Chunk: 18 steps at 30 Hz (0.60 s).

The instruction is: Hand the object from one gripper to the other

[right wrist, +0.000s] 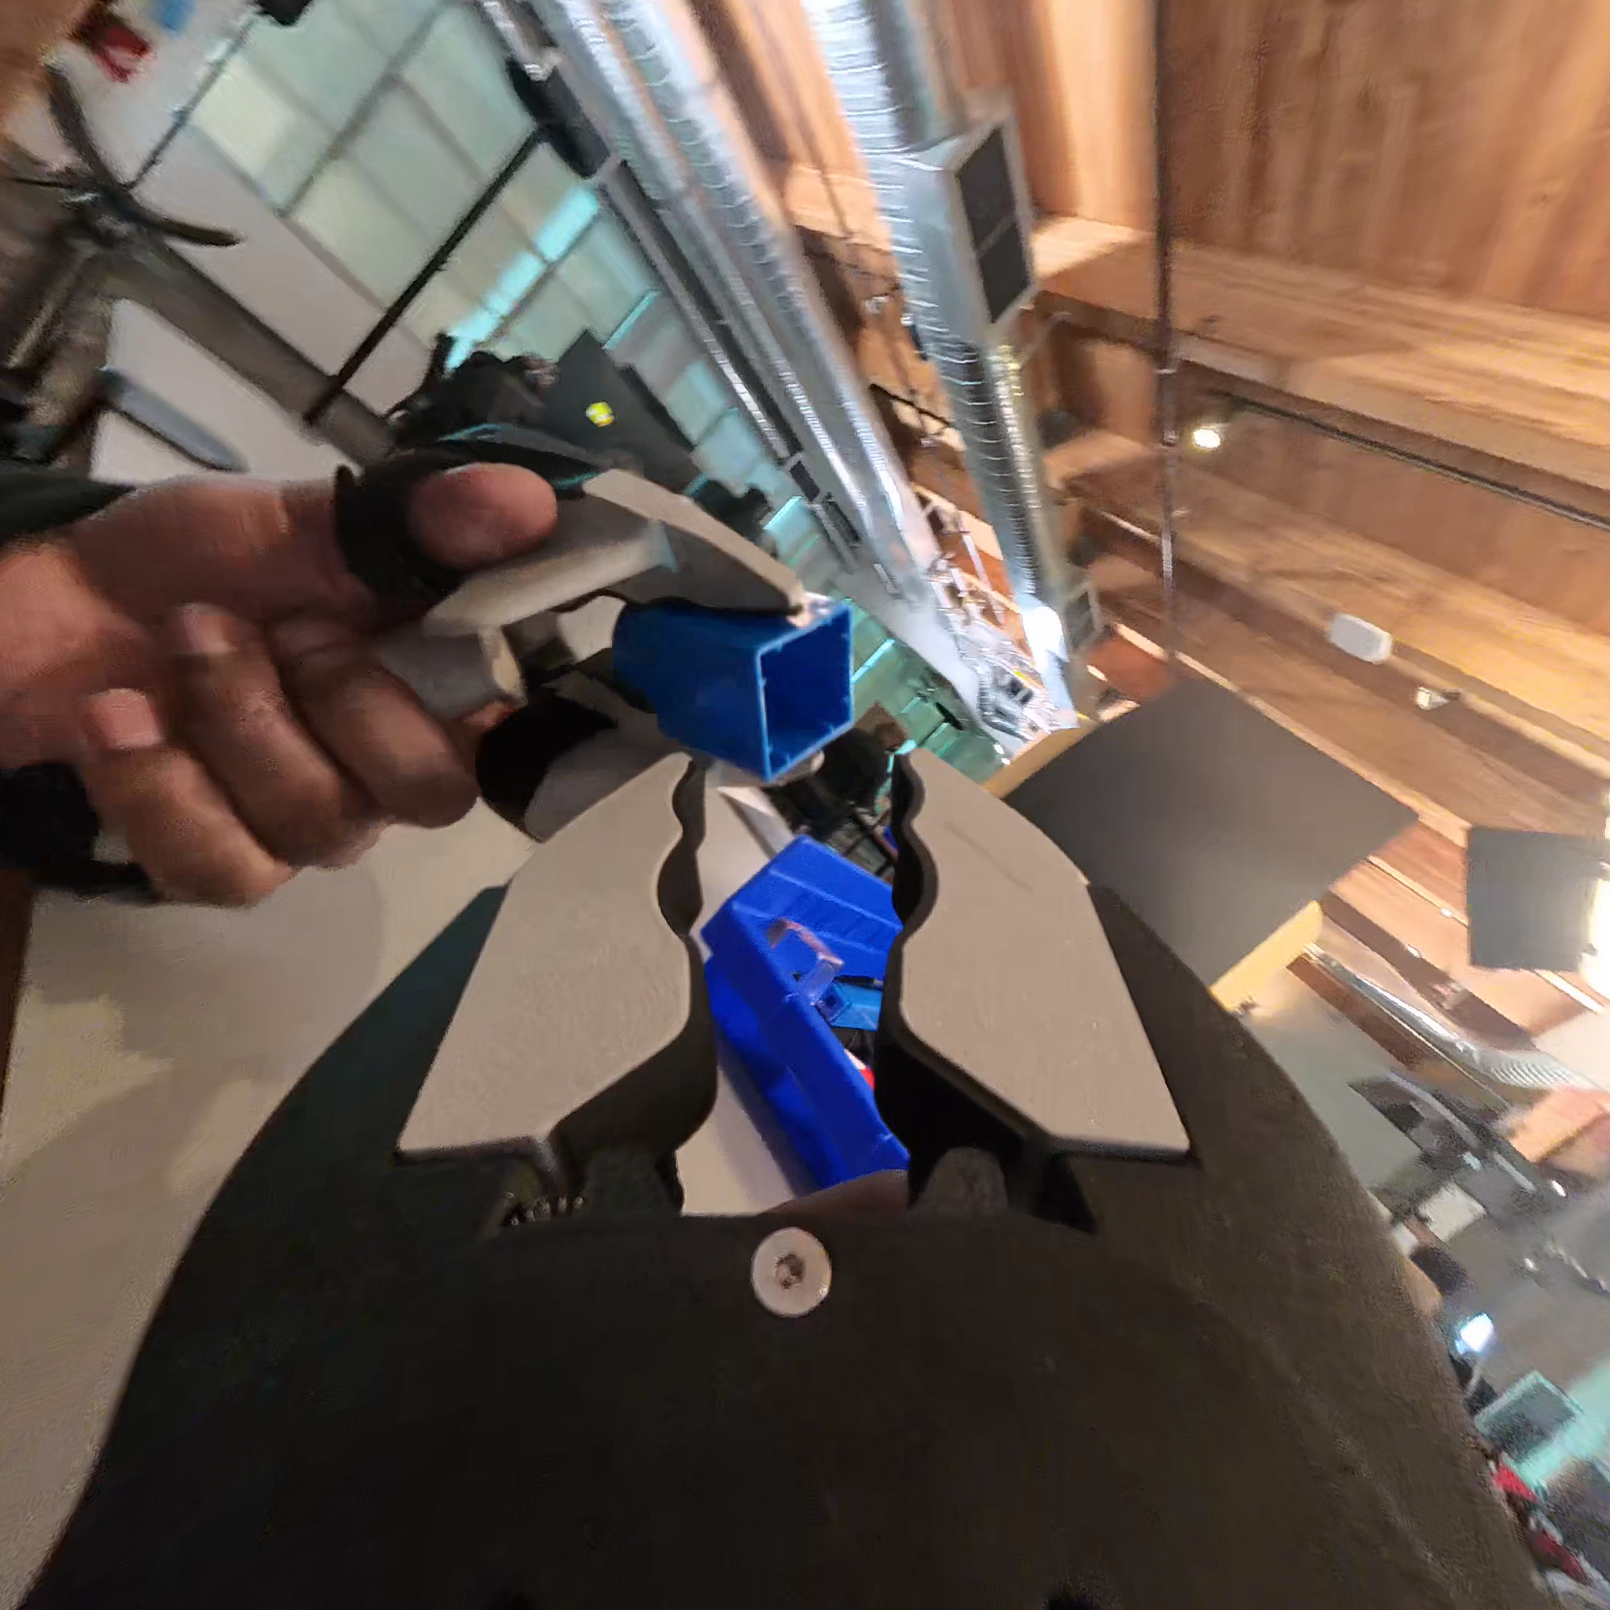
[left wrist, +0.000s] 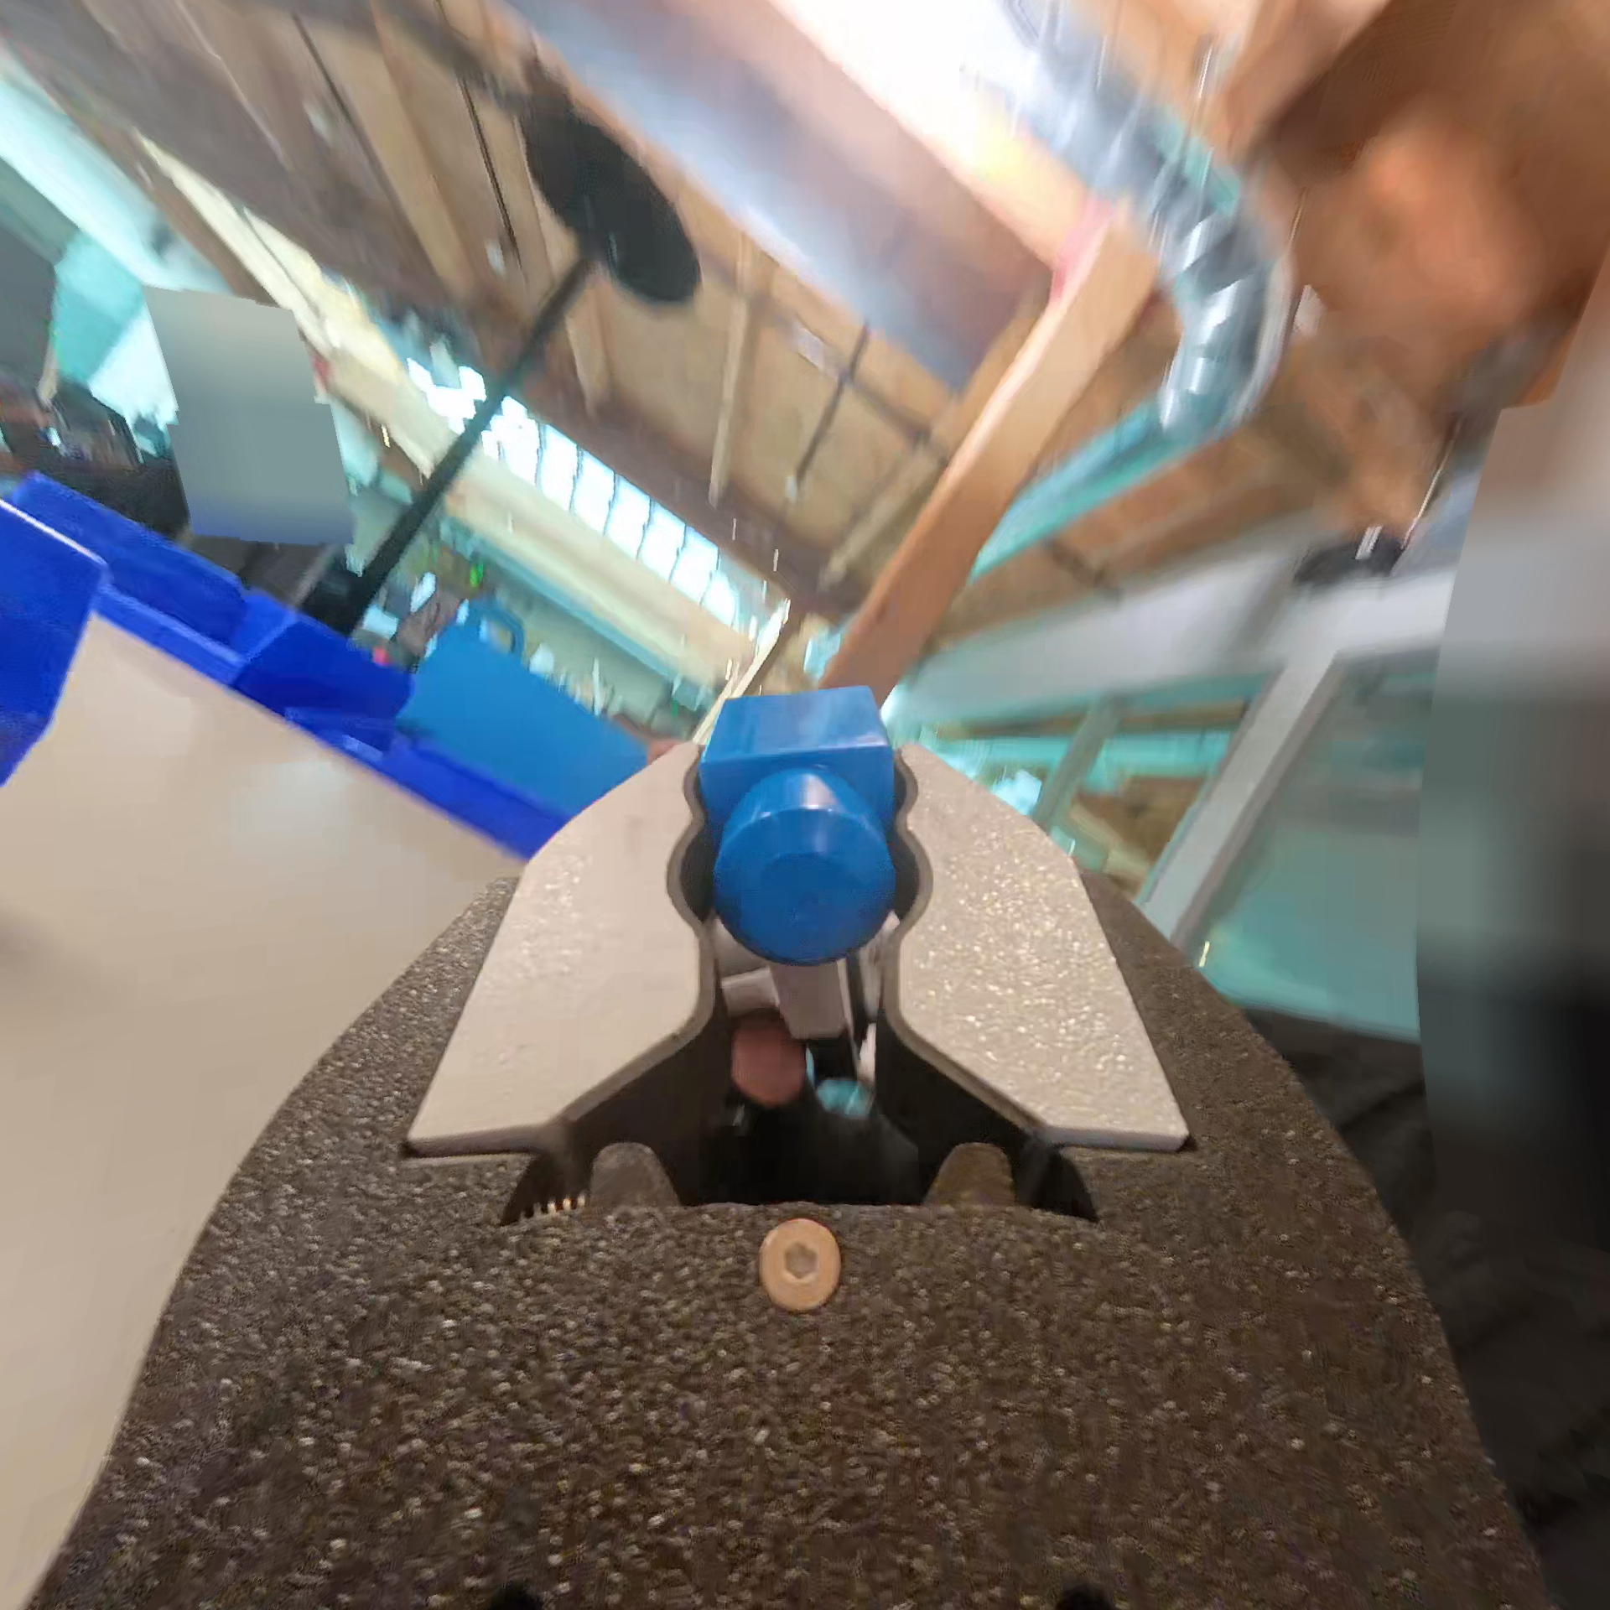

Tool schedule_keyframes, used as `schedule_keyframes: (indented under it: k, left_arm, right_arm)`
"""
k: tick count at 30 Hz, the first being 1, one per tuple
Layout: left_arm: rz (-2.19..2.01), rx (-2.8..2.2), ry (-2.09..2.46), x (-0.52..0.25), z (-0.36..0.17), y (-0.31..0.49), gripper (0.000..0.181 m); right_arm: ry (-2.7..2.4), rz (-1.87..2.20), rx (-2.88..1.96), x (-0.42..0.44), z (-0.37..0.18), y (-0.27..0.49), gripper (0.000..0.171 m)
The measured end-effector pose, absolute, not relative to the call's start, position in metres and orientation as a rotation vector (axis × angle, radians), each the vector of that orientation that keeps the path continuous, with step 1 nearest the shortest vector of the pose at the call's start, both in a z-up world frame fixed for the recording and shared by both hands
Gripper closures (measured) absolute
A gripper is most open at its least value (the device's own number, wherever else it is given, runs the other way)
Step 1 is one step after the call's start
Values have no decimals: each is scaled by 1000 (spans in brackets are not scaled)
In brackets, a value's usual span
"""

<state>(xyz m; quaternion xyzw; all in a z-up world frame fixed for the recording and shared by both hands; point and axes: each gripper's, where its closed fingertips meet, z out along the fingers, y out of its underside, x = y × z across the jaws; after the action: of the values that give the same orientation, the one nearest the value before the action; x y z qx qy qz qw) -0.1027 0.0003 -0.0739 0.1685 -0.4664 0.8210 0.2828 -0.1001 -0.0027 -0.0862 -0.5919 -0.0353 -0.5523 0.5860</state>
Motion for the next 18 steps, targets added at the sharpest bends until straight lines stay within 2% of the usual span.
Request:
schedule_keyframes:
  k: [5, 18]
  left_arm:
    - [2198, 650, -881, -80, -70, 13, 144]
    - [2107, 635, -1149, -101, -89, -22, 144]
  right_arm:
    - [-13, -1356, -1376, -97, -83, 2, 122]
    - [-22, -1304, -1546, -93, -105, 19, 123]
